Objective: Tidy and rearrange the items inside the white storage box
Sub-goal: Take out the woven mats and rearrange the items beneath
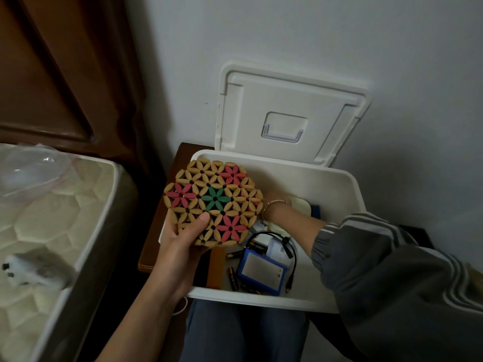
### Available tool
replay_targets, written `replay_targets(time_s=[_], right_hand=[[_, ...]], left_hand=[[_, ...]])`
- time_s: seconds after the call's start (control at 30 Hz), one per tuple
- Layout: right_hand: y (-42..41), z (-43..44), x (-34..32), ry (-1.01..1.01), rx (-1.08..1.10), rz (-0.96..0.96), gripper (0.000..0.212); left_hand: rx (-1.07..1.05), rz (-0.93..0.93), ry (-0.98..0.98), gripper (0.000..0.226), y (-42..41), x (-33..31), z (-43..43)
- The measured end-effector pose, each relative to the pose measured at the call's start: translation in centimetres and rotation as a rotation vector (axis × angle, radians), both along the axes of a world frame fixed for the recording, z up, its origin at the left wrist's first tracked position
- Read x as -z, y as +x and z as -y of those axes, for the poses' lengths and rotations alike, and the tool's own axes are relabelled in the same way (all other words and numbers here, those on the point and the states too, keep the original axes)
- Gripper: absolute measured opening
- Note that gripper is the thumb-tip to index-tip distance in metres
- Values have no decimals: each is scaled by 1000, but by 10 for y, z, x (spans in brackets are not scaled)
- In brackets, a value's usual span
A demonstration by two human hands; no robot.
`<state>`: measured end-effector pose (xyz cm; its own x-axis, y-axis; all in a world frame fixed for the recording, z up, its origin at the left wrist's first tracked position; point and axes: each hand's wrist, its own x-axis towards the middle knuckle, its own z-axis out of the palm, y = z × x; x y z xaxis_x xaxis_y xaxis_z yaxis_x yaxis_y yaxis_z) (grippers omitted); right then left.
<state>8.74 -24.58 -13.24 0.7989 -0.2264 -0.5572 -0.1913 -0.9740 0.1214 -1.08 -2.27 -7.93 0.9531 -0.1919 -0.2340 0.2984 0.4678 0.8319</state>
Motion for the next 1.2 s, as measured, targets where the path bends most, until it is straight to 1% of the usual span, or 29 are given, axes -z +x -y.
replay_targets(time_s=[0.07, 0.13, 0.2, 0.23, 0.27, 0.33, 0.37, 0.47, 0.53, 0.6, 0.7, 0.73, 0.9, 1.0, 1.03, 1.1, 1.2], right_hand=[[-2, 5, 7, -68, -16, 80, 24], [-10, 14, 4, -54, -16, 151, 25], [-27, 23, -4, 14, -64, 284, 25], [-39, 27, -8, 78, -115, 335, 27], [-52, 28, -12, 151, -174, 342, 32], [-83, 25, -17, 260, -299, 242, 41], [-97, 22, -15, 263, -357, 172, 46], [-125, 11, -2, 157, -475, 26, 64], [-130, 6, 7, 86, -517, -19, 68], [-129, 3, 14, 59, -529, -18, 64], [-126, 0, 20, 67, -529, -2, 52], [-126, -1, 20, 77, -525, 4, 52], [-126, 3, 14, 87, -546, 4, 72], [-127, 8, 0, 62, -557, 16, 64], [-128, 11, -7, 65, -551, 31, 66], [-130, 21, -27, 83, -527, 88, 76], [-130, 44, -57, 84, -482, 214, 70]], left_hand=[[5, 7, -4, 61, 0, 1, 0], [-1, 6, -15, 58, 0, 2, 0], [-3, 6, -24, 56, 0, 2, 0], [-2, 5, -25, 56, 0, 3, -1], [-4, -1, -24, 58, 0, 3, -1], [-10, -10, -23, 60, 0, 3, -1], [-11, -9, -21, 61, 0, 3, -1], [-7, 5, -15, 64, 0, 0, 0], [-10, 3, -6, 65, 0, 0, 0], [-14, 3, 9, 62, 0, 0, 1], [-8, 9, 10, 61, 1, 1, 1], [-5, 11, 9, 62, 1, 1, 1], [-6, -2, -10, 65, 1, 2, -1], [2, 10, -14, 61, 1, 2, -1], [5, 13, -12, 60, 2, 2, -1], [10, 14, -10, 61, 2, 3, -1], [9, 10, -34, 61, 2, 4, -2]])
